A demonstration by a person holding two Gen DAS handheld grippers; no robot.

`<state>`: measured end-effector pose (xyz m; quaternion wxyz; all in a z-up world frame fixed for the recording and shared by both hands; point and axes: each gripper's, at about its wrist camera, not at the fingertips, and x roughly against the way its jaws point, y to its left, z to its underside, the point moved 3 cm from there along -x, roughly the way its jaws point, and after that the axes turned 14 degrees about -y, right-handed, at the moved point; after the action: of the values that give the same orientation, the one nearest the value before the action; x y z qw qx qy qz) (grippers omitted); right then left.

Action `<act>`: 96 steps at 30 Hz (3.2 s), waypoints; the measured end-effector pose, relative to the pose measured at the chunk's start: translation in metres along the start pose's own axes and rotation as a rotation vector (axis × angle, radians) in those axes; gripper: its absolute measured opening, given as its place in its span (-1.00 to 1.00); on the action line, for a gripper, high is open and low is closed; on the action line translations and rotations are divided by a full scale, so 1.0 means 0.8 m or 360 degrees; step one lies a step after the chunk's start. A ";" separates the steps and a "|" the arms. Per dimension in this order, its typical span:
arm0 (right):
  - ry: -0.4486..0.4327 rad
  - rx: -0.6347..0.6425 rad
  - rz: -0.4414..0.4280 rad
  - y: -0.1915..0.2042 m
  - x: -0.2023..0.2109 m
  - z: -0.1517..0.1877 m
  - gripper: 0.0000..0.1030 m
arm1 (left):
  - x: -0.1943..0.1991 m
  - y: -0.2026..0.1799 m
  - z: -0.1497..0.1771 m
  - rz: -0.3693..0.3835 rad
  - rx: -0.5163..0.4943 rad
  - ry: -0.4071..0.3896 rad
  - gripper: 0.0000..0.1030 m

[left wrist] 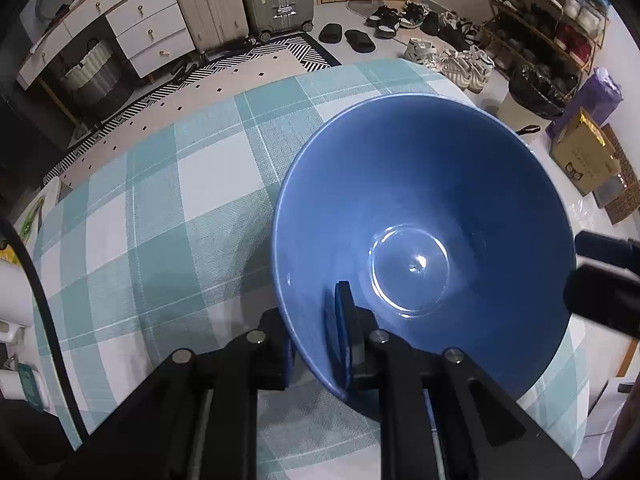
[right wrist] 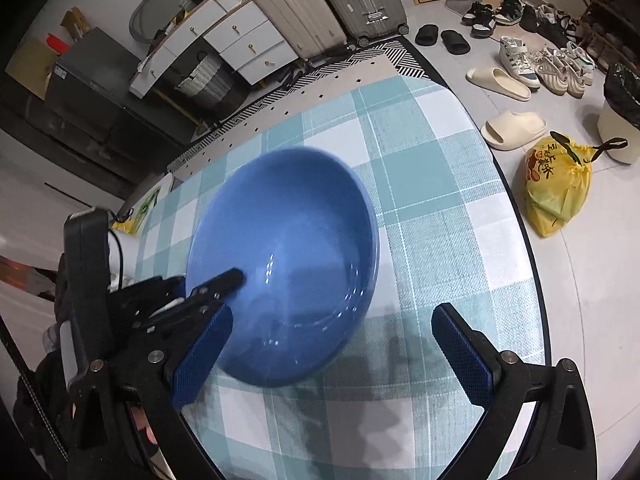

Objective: Organize plates and bowls

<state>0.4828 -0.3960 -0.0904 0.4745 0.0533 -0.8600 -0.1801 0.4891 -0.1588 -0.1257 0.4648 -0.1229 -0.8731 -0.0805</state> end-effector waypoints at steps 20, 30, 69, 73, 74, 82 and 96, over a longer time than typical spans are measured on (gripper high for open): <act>0.0163 0.0009 0.0144 -0.005 -0.039 0.007 -0.26 | 0.008 0.000 0.015 -0.0002 -0.0049 0.0066 -0.70; 0.0196 0.0056 0.0192 0.000 -0.042 0.019 -0.74 | 0.013 0.002 0.020 0.0011 -0.0015 0.0081 -0.70; 0.0302 0.0123 0.0141 0.026 0.015 0.115 -0.79 | 0.087 -0.018 0.134 0.0026 -0.0025 0.0144 -0.57; 0.0310 0.0160 0.0137 0.028 0.016 0.116 -0.79 | 0.083 -0.016 0.131 0.0008 0.0000 0.0127 -0.55; 0.0306 0.0165 0.0141 0.028 0.015 0.115 -0.79 | 0.082 -0.017 0.131 0.0010 0.0004 0.0131 -0.55; 0.0289 0.0154 0.0156 0.031 0.024 0.104 -0.80 | 0.099 -0.019 0.117 0.0027 0.0042 0.0140 -0.55; 0.0154 0.0183 0.0159 0.067 0.109 0.089 -0.80 | 0.177 -0.025 0.105 0.0035 0.0020 0.0058 -0.55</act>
<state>0.3801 -0.3506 -0.0358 0.5202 0.0462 -0.8465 -0.1039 0.3406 -0.1364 -0.0556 0.4824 -0.1280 -0.8636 -0.0722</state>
